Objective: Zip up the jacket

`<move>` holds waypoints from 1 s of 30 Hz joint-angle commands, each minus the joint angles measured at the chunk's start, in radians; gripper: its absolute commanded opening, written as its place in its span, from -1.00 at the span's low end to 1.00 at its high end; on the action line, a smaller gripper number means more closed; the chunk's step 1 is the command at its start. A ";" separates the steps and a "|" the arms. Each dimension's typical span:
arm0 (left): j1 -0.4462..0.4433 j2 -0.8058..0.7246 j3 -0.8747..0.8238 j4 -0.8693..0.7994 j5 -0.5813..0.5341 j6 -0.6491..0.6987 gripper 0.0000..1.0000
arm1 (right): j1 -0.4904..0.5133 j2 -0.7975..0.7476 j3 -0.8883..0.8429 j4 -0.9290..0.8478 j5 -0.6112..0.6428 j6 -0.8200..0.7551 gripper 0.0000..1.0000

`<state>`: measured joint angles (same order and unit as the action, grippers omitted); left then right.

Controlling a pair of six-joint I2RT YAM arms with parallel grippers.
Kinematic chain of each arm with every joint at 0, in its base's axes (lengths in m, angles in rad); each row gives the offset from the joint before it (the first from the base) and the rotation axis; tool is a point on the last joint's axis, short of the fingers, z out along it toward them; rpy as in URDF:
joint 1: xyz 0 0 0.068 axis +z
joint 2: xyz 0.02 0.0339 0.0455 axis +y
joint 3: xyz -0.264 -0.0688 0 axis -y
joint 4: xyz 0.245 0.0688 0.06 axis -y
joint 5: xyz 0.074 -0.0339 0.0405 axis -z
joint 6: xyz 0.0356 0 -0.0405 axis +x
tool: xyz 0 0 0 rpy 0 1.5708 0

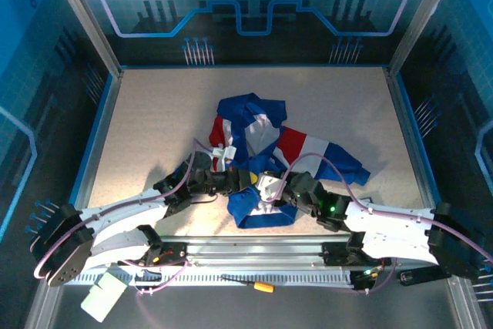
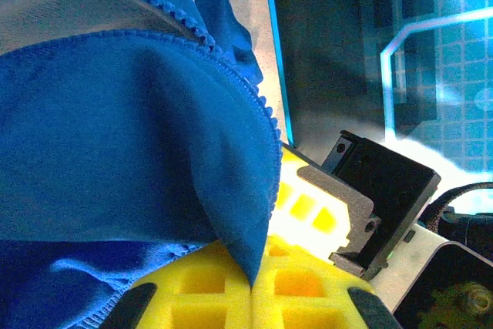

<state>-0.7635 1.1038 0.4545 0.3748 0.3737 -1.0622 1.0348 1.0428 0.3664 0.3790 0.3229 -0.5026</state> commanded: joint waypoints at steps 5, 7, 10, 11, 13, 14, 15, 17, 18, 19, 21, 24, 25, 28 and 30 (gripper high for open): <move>-0.015 -0.022 0.009 -0.010 0.045 -0.030 -1.00 | 0.021 0.017 0.026 0.117 0.073 0.013 -1.00; -0.017 -0.030 0.005 -0.022 0.039 -0.028 -1.00 | 0.021 0.014 0.020 0.138 0.085 0.022 -1.00; -0.020 -0.054 0.001 -0.069 0.030 -0.005 -1.00 | 0.019 0.001 0.027 0.123 0.074 0.031 -1.00; -0.020 -0.061 0.002 -0.084 0.028 0.002 -1.00 | 0.019 -0.002 0.034 0.105 0.068 0.037 -1.00; -0.023 -0.070 0.000 -0.103 0.027 0.011 -1.00 | 0.018 -0.009 0.049 0.071 0.059 0.051 -1.00; -0.026 -0.072 -0.002 -0.113 0.020 0.014 -1.00 | 0.018 -0.013 0.058 0.052 0.056 0.056 -1.00; -0.028 -0.074 -0.005 -0.118 0.016 0.017 -1.00 | 0.018 -0.015 0.064 0.039 0.048 0.061 -1.00; -0.034 -0.073 -0.006 -0.131 0.004 0.023 -1.00 | 0.014 -0.017 0.086 0.003 0.038 0.077 -1.00; -0.039 -0.072 -0.005 -0.134 -0.001 0.027 -1.00 | 0.014 -0.015 0.094 -0.010 0.036 0.082 -1.00; -0.042 -0.068 -0.002 -0.139 -0.005 0.033 -1.00 | 0.014 -0.014 0.102 -0.023 0.031 0.086 -1.00; -0.051 -0.062 0.009 -0.154 -0.013 0.048 -1.00 | 0.013 -0.013 0.116 -0.046 0.020 0.096 -1.00; -0.050 -0.077 0.014 -0.167 -0.049 0.086 -1.00 | 0.012 -0.025 0.121 -0.091 -0.036 0.113 -1.00; -0.046 -0.092 0.019 -0.182 -0.064 0.110 -0.84 | 0.008 -0.034 0.120 -0.103 -0.060 0.121 -1.00; -0.020 -0.127 0.051 -0.242 -0.083 0.191 -0.31 | -0.007 -0.063 0.120 -0.189 -0.129 0.158 -1.00; -0.003 -0.143 0.083 -0.288 -0.080 0.251 -0.10 | -0.023 -0.083 0.125 -0.243 -0.173 0.179 -1.00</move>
<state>-0.7845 0.9939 0.4721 0.1795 0.3027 -0.9318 1.0313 0.9966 0.4488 0.1974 0.2348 -0.3801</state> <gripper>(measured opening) 0.415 0.050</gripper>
